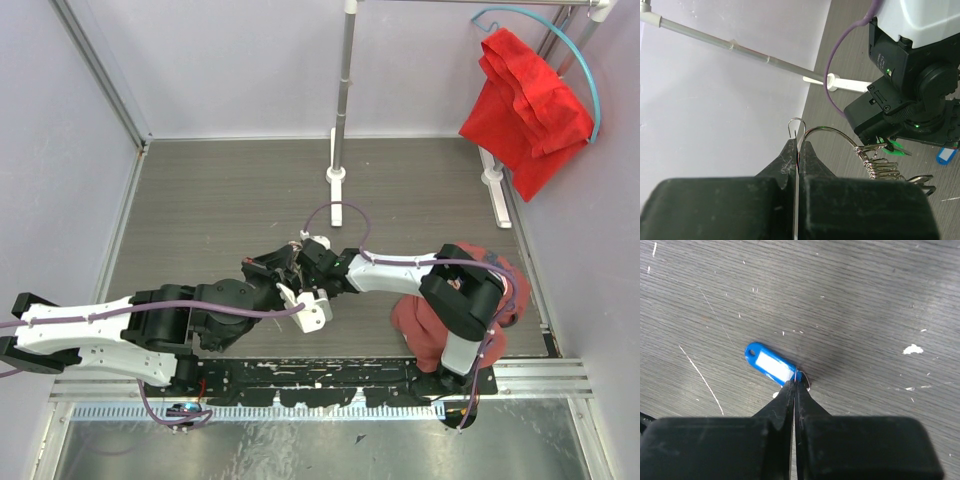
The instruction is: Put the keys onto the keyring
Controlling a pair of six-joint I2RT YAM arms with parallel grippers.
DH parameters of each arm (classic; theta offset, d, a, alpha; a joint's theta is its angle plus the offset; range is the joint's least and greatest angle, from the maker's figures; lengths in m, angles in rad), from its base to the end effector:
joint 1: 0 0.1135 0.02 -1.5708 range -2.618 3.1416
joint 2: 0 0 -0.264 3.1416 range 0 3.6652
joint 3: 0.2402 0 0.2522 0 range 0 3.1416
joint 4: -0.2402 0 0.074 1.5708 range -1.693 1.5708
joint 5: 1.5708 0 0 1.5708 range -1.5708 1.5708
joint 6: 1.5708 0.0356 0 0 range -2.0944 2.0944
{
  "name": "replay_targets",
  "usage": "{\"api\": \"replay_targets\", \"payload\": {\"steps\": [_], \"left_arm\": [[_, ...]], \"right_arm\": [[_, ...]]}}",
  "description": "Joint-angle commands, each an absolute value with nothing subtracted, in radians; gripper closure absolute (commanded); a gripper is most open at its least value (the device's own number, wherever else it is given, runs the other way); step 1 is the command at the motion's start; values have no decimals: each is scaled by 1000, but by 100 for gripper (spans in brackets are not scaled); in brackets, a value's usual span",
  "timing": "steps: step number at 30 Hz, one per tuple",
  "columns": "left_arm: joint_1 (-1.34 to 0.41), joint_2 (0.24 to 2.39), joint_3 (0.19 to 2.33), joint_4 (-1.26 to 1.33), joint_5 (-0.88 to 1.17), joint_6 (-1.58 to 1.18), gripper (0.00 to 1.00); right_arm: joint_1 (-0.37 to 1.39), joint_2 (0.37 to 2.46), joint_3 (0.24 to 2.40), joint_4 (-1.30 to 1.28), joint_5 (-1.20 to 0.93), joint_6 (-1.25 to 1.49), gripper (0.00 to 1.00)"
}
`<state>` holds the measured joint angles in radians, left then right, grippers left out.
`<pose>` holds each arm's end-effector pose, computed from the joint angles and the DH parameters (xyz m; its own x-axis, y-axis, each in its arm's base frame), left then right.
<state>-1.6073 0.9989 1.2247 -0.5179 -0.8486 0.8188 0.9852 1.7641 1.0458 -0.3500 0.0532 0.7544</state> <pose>0.0195 -0.1967 0.4207 0.5088 0.7034 -0.4964 0.4615 0.2639 0.8470 0.1936 0.2885 0.1605 -0.9132 -0.1396 -0.3829 -0.2644 0.9179 0.2959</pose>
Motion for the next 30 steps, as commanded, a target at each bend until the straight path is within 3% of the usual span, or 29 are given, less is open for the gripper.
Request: {"api": "replay_targets", "payload": {"steps": [1,13,17,30], "left_arm": [[-1611,994,1224,-479,-869,833,100],[-1611,961,1202,-466,-877,802,100],[-1611,957,1201,-459,-883,806,100],[-1611,950,1136,-281,-942,981,100]], "right_arm": [[1000,1704,1105,-384,108,713,99],[997,1273,1083,-471,151,349,99],[987,1125,1069,-441,60,208,99],[979,975,1335,-687,-66,154,100]]}}
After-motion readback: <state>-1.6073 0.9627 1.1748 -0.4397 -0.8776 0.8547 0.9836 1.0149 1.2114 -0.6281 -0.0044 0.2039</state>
